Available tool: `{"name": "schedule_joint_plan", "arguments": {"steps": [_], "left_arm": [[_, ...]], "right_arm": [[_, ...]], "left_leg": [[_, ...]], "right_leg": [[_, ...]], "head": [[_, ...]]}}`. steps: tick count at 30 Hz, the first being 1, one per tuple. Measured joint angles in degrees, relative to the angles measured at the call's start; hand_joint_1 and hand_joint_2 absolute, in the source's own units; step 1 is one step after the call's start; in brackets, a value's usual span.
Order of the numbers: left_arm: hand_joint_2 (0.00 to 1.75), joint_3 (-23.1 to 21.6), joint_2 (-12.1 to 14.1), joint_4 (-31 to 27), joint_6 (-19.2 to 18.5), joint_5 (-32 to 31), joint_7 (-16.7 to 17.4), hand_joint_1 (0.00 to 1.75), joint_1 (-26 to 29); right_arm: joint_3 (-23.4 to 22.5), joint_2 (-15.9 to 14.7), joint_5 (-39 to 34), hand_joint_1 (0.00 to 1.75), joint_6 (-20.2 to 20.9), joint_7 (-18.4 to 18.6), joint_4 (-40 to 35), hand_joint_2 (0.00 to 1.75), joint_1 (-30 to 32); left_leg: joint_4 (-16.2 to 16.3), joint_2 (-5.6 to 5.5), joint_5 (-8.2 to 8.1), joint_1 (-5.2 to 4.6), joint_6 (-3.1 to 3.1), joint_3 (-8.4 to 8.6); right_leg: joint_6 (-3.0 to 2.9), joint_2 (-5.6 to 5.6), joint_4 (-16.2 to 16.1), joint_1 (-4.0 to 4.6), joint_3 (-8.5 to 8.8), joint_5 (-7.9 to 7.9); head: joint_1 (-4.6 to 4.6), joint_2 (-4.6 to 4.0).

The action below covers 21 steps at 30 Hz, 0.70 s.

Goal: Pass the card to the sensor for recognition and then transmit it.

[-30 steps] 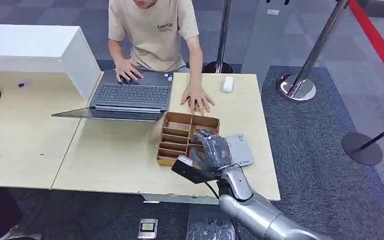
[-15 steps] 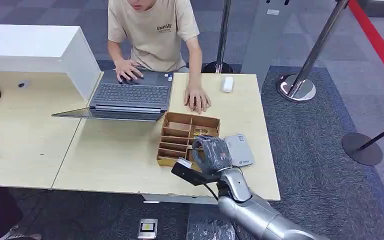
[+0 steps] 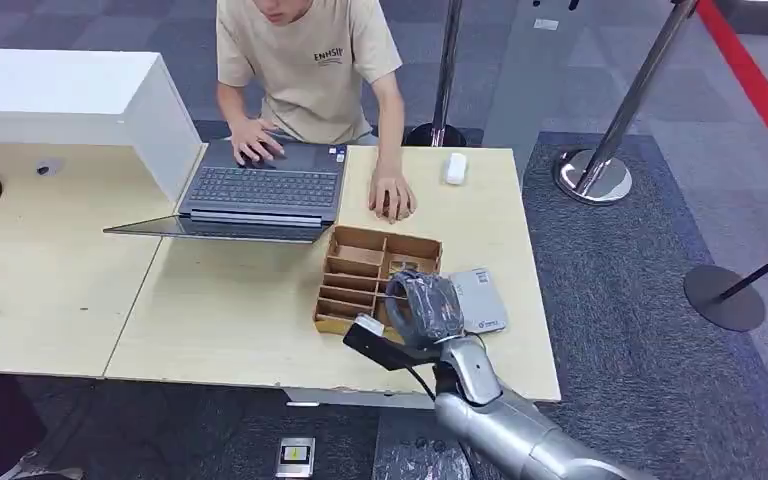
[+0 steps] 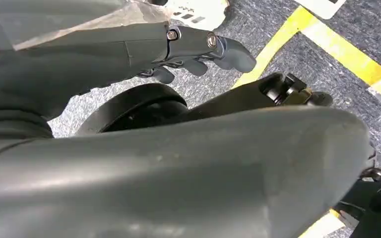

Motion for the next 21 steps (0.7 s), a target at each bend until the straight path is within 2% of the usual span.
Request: {"name": "schedule_joint_plan", "arguments": {"steps": [13, 21], "left_arm": [[0.0, 0.02, 0.02, 0.0, 0.0, 0.37, 0.0, 0.0, 0.01], [0.0, 0.0, 0.02, 0.0, 0.0, 0.28, -0.11, 0.0, 0.02]], "right_arm": [[-0.07, -0.04, 0.5, 1.75, -1.07, -0.39, 0.11, 1.75, 0.01], [-1.6, -0.09, 0.26, 1.75, -0.96, -1.99, -1.95, 1.75, -0.36]], "left_leg": [[0.0, 0.0, 0.0, 0.0, 0.0, 0.0], [0.0, 0.0, 0.0, 0.0, 0.0, -0.02]], "right_leg": [[0.0, 0.0, 0.0, 0.0, 0.0, 0.0], [0.0, 0.0, 0.0, 0.0, 0.0, 0.01]], "head": [[0.02, 0.0], [0.02, 0.0]]}}
